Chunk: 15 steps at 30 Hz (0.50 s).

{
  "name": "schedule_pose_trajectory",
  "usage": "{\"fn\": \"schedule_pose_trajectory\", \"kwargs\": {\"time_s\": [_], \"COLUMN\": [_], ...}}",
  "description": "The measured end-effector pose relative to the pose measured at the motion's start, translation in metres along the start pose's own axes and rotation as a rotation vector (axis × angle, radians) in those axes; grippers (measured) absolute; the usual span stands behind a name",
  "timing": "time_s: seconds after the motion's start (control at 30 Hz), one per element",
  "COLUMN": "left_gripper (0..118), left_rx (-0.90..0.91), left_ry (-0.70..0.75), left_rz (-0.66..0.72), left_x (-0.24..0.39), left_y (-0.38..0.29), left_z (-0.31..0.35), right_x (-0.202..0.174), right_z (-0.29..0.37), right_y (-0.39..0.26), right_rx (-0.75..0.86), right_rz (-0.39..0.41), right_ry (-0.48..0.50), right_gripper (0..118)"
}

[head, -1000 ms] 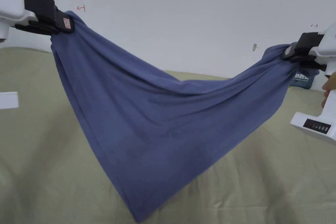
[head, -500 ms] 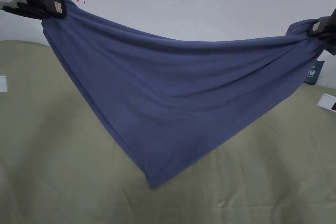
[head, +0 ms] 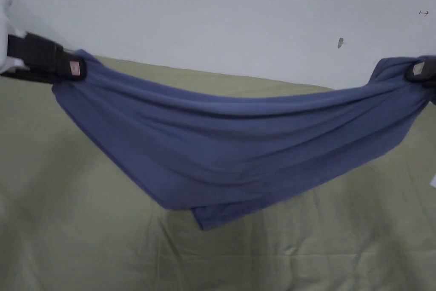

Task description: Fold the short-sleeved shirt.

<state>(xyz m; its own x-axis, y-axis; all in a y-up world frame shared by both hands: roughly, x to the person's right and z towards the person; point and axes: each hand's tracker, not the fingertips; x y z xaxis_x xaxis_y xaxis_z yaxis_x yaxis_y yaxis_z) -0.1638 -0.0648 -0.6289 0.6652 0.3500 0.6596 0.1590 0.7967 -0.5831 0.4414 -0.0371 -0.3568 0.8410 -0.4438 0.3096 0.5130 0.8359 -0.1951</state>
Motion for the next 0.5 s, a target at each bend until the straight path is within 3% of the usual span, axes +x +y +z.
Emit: {"fn": "schedule_pose_trajectory", "kwargs": {"time_s": [0.5], "left_gripper": [2], "left_rx": [-0.168], "left_ry": [-0.064], "left_rz": [0.207], "left_x": [-0.001], "left_y": [-0.196], "left_z": [0.043], "right_x": [0.069], "right_z": [0.098], "right_y": [-0.16], "right_rx": [-0.232], "right_rz": [-0.176], "right_ry": [-0.124], "right_gripper": [12]}}
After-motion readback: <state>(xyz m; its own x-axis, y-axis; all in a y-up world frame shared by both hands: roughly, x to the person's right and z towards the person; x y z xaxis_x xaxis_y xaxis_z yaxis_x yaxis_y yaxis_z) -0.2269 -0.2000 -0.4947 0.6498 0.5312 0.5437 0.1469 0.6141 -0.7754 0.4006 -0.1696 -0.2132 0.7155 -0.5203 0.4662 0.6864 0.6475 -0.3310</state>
